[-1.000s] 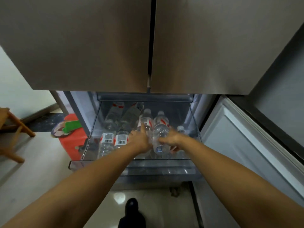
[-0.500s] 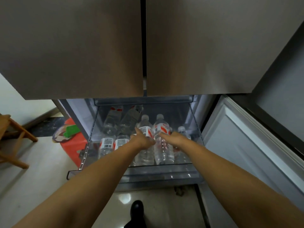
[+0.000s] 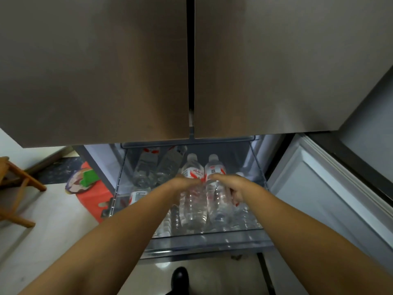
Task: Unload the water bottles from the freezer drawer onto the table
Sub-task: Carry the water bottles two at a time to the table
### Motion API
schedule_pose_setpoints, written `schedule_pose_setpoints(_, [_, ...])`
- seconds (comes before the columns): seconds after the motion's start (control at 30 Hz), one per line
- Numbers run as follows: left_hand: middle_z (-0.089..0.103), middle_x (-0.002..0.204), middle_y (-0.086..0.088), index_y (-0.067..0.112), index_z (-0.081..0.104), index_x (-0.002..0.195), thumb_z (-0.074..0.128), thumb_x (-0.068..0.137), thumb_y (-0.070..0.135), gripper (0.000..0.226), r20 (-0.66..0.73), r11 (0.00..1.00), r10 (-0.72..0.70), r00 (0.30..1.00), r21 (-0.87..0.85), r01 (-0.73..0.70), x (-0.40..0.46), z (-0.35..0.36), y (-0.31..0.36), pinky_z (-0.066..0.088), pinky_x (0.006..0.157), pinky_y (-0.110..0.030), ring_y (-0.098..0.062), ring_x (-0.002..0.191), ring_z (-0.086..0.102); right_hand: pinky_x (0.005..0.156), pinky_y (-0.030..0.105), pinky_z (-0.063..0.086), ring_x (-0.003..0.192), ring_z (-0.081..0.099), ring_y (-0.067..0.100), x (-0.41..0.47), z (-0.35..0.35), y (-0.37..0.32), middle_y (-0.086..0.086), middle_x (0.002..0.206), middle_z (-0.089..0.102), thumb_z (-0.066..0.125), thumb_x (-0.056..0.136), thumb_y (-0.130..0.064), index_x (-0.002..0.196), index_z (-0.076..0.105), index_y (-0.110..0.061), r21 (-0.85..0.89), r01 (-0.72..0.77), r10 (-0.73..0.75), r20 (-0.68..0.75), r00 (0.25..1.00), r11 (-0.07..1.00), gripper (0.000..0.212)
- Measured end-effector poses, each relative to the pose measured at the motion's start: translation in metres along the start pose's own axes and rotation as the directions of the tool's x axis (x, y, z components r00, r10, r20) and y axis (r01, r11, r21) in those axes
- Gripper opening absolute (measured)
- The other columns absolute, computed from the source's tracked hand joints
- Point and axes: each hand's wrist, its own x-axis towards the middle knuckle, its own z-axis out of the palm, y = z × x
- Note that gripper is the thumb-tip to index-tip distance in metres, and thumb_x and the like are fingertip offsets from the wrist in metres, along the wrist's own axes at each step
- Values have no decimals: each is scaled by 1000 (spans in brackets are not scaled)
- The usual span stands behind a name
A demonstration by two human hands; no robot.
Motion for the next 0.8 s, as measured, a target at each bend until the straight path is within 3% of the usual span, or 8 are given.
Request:
schedule_pose_setpoints(0.03, [68, 103, -14, 9, 63, 101, 77, 75, 32, 37, 62, 999, -21, 998, -32, 23, -7, -2, 3, 57, 80, -40, -26, 84, 66, 93, 49, 50, 104, 64, 34, -1, -3, 1, 14, 114, 67, 82, 62, -49, 124, 55, -7, 62, -4, 3, 21, 1000, 998, 79])
schedule_pose_setpoints(0.13, [68, 82, -6, 11, 68, 96, 72, 79, 38, 32, 142, 993, 4, 990, -118, 13, -28, 0, 16, 54, 62, -32, -20, 65, 66, 99, 57, 45, 106, 66, 34, -19, -14, 2, 16, 114, 69, 86, 53, -49, 122, 60, -10, 163, 2, -17, 94, 995, 987, 83])
schedule_pose_setpoints(0.3, [69, 70, -6, 11, 64, 90, 64, 84, 29, 20, 209, 980, 45, 977, -197, -3, -72, 12, 26, 52, 61, -35, -22, 62, 67, 93, 46, 51, 89, 68, 30, -65, -28, 9, 14, 97, 72, 67, 82, -40, 117, 65, -9, 300, 81, -124, 125, 984, 951, 46])
schedule_pose_setpoints(0.4, [70, 76, -8, 10, 65, 93, 68, 74, 25, 24, 262, 970, 76, 962, -243, -10, -88, 20, 23, 53, 64, -36, -23, 66, 69, 93, 47, 52, 92, 69, 31, -83, -31, 18, 15, 101, 71, 68, 83, -39, 121, 63, -9, 367, 92, -154, 144, 978, 926, 49])
schedule_pose_setpoints(0.5, [70, 86, -10, 11, 67, 96, 74, 72, 39, 38, 290, 947, 116, 950, -321, -17, -97, 31, 16, 53, 75, -40, -26, 78, 67, 97, 51, 49, 101, 67, 34, -100, -34, 32, 17, 112, 69, 72, 79, -38, 125, 61, -9, 419, 111, -186, 143, 972, 901, 55])
schedule_pose_setpoints(0.63, [71, 94, -12, 10, 65, 109, 77, 73, 34, 45, 271, 929, 187, 944, -362, -80, -110, 48, 7, 54, 84, -45, -29, 85, 68, 93, 53, 50, 98, 69, 36, -122, -38, 54, 20, 110, 70, 73, 80, -37, 122, 59, -8, 481, 163, -214, 53, 975, 862, 53])
schedule_pose_setpoints(0.7, [70, 95, -13, 9, 63, 109, 75, 76, 26, 39, 281, 923, 249, 927, -359, -140, -121, 58, 8, 54, 83, -46, -30, 85, 68, 89, 54, 53, 96, 70, 36, -134, -39, 67, 21, 108, 70, 76, 79, -31, 123, 57, -8, 503, 219, -233, -34, 972, 836, 54])
schedule_pose_setpoints(0.8, [70, 106, -15, 11, 57, 123, 78, 75, 21, 54, 318, 924, 348, 882, -274, -265, -134, 75, 13, 58, 74, -43, -30, 89, 68, 88, 53, 54, 95, 70, 35, -154, -40, 83, 17, 109, 70, 84, 65, -34, 126, 53, -9, 396, 349, -266, -248, 931, 849, 73])
